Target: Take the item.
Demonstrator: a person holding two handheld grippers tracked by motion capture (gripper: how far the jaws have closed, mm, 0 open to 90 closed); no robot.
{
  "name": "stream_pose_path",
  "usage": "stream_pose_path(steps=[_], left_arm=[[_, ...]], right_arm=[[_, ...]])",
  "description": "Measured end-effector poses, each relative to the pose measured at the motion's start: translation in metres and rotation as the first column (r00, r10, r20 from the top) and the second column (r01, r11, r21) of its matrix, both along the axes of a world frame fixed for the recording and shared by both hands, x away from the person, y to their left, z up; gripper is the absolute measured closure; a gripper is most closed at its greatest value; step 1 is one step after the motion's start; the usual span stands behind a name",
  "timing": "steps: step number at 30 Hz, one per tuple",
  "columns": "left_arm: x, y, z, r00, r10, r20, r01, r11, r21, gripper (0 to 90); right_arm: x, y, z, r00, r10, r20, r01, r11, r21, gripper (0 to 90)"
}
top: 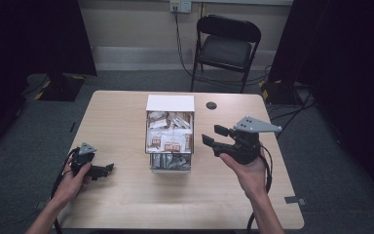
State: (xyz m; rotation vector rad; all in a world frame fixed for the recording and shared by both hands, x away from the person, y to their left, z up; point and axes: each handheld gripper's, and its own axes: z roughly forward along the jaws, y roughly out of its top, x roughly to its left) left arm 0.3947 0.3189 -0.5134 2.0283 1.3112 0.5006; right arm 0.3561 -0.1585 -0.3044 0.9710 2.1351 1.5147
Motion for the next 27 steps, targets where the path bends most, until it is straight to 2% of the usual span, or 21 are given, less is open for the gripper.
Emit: stream_pose_path(steps=[2, 6, 9, 13, 14, 19, 22, 27], left_arm=[[0.000, 0.000, 0.000, 1.0000, 0.000, 0.000, 0.000, 1.0000, 0.000, 0.0], [0.000, 0.000, 0.000, 1.0000, 0.000, 0.000, 0.000, 1.0000, 0.000, 0.0], [0.000, 0.000, 0.000, 1.0000, 0.000, 0.000, 0.000, 1.0000, 0.000, 0.0], [0.000, 0.000, 0.000, 1.0000, 0.000, 0.000, 0.000, 1.0000, 0.000, 0.0], [0.000, 0.000, 0.000, 1.0000, 0.000, 0.000, 0.000, 1.0000, 0.000, 0.0], [0.000, 0.000, 0.000, 1.0000, 0.000, 0.000, 0.000, 1.0000, 0.000, 0.0], [0.000, 0.000, 0.000, 1.0000, 0.000, 0.001, 0.000, 1.0000, 0.000, 0.0], [0.000, 0.000, 0.000, 1.0000, 0.000, 0.000, 0.000, 1.0000, 0.000, 0.0]], right_arm=[[-0.001, 0.013, 0.008, 0.9987, 0.047, 0.018, -0.047, 0.999, 0.014, 46.3], [0.001, 0.022, 0.014, 0.9965, 0.080, 0.022, -0.081, 0.996, 0.023, 48.3], [0.006, 0.030, 0.016, 0.9940, 0.108, 0.020, -0.108, 0.994, 0.010, 49.6], [0.012, 0.041, 0.012, 0.9895, 0.144, 0.005, -0.144, 0.990, 0.003, 52.4], [0.014, 0.047, 0.007, 0.9856, 0.169, -0.003, -0.169, 0.986, 0.002, 55.2], [0.019, 0.055, 0.001, 0.9840, 0.178, -0.010, -0.178, 0.984, -0.015, 55.2], [0.026, 0.060, -0.004, 0.9811, 0.191, -0.031, -0.191, 0.981, -0.014, 55.4], [0.030, 0.066, -0.005, 0.9774, 0.208, -0.037, -0.209, 0.978, -0.020, 56.5]])
